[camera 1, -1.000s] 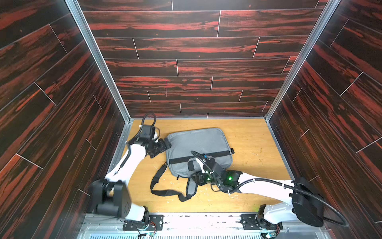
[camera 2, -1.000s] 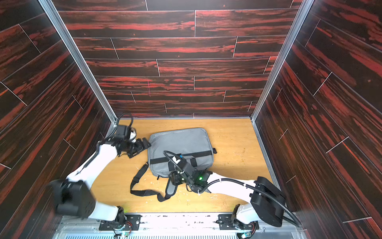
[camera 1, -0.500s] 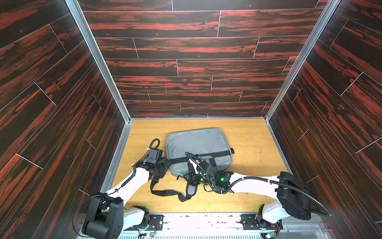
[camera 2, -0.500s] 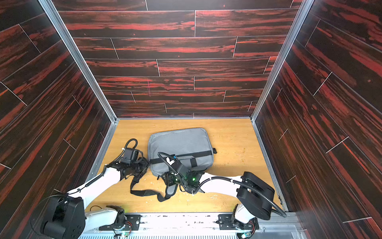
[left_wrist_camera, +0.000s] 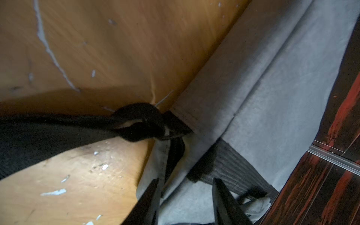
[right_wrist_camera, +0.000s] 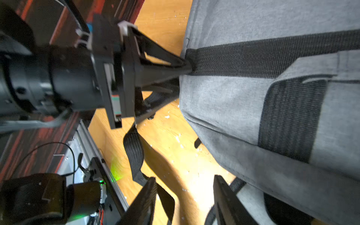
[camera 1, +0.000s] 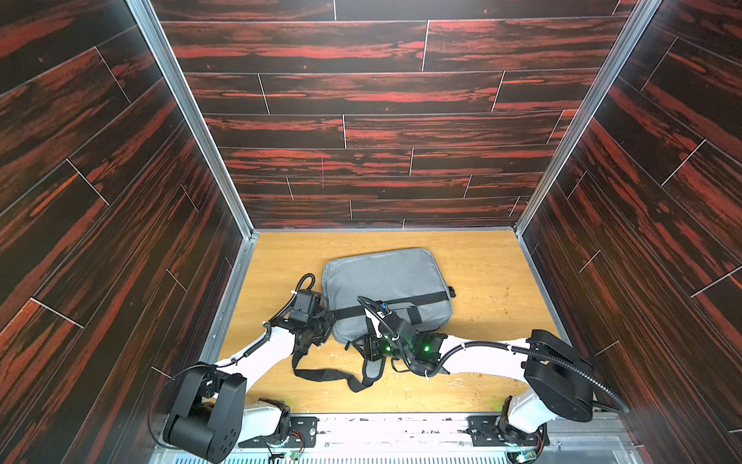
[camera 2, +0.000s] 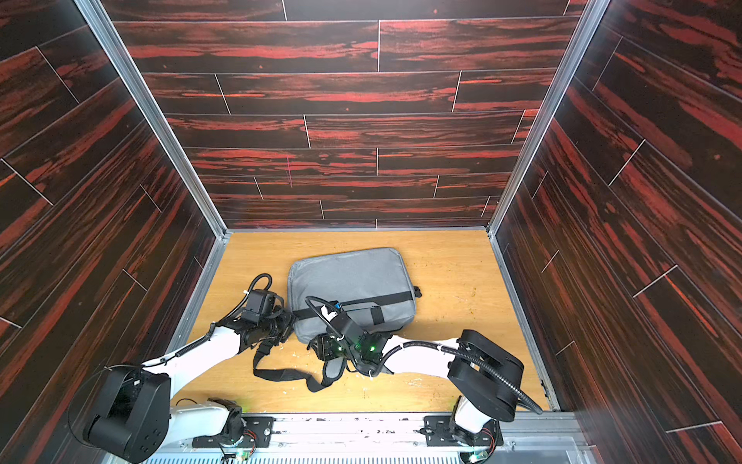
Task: Open the zippered laptop bag and take out the laptop
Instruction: Adjust the zippered laptop bag at the center of the board, then unzip the zipper on the zippered laptop bag.
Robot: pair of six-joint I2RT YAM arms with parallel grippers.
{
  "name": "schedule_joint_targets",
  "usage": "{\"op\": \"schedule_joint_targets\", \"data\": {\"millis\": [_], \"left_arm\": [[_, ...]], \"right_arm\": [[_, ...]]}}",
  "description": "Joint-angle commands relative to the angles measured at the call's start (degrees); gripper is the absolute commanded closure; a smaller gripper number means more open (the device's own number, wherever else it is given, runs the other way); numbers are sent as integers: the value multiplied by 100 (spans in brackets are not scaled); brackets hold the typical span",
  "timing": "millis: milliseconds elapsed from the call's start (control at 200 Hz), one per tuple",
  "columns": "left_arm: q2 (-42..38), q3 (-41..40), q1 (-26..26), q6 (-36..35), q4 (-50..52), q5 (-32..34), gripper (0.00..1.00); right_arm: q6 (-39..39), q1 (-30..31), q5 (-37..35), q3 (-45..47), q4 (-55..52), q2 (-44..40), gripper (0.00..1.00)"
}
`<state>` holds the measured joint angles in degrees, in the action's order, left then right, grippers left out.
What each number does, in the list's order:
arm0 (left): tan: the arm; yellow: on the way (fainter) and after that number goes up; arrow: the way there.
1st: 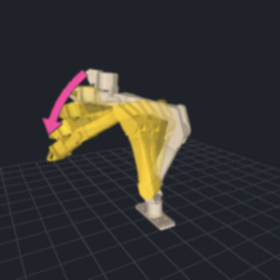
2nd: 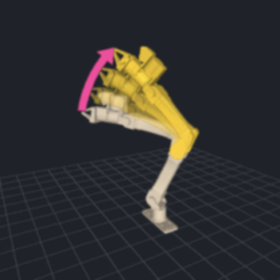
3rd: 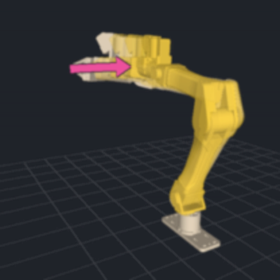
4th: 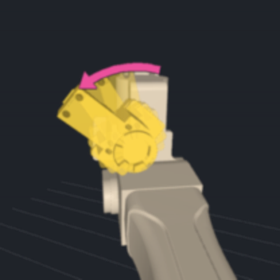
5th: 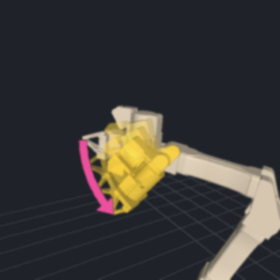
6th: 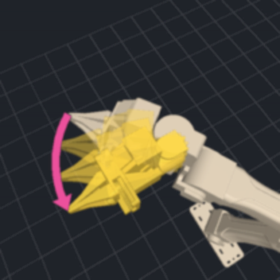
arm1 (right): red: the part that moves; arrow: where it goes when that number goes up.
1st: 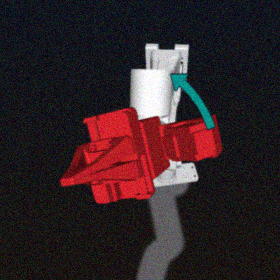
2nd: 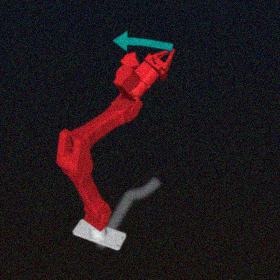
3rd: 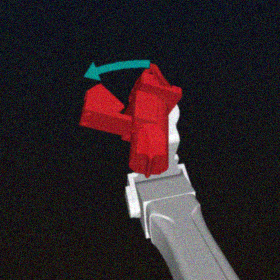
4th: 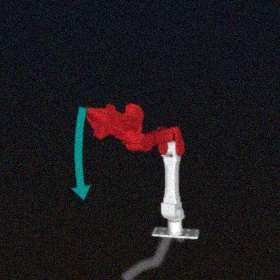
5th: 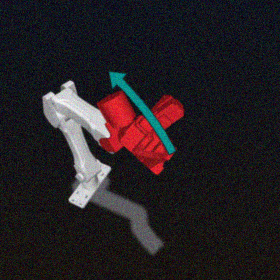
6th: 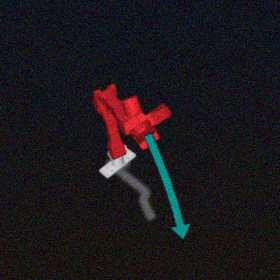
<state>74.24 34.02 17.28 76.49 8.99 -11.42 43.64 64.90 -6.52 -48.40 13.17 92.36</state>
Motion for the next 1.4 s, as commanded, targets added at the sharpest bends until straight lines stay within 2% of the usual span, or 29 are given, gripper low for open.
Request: {"op": "schedule_joint_targets", "data": {"millis": [0, 276, 596, 671, 837, 947, 1398], "left_arm": [[-79, -100, 39, -106, 260, -108, 54], [-551, -510, 48, 93, 60, -240, 54], [93, -377, 47, 218, -815, -559, 58], [210, -323, 40, 217, -899, -633, 63], [114, -125, 43, 120, -639, -684, 86], [82, -27, 39, 79, -534, -750, 96], [45, 96, 39, 11, -469, -971, 99]], "right_arm": [[288, 40, -68, 105, 160, 154, 50], [539, 183, -198, 88, 125, 289, 50], [526, 199, -171, 79, 230, 432, 50], [506, 207, -79, 50, 262, 485, 51], [558, 216, 207, -100, 379, 733, 53], [657, 224, 361, -234, 475, 945, 55], [1928, 141, -584, -656, 704, 1656, 56]]}}
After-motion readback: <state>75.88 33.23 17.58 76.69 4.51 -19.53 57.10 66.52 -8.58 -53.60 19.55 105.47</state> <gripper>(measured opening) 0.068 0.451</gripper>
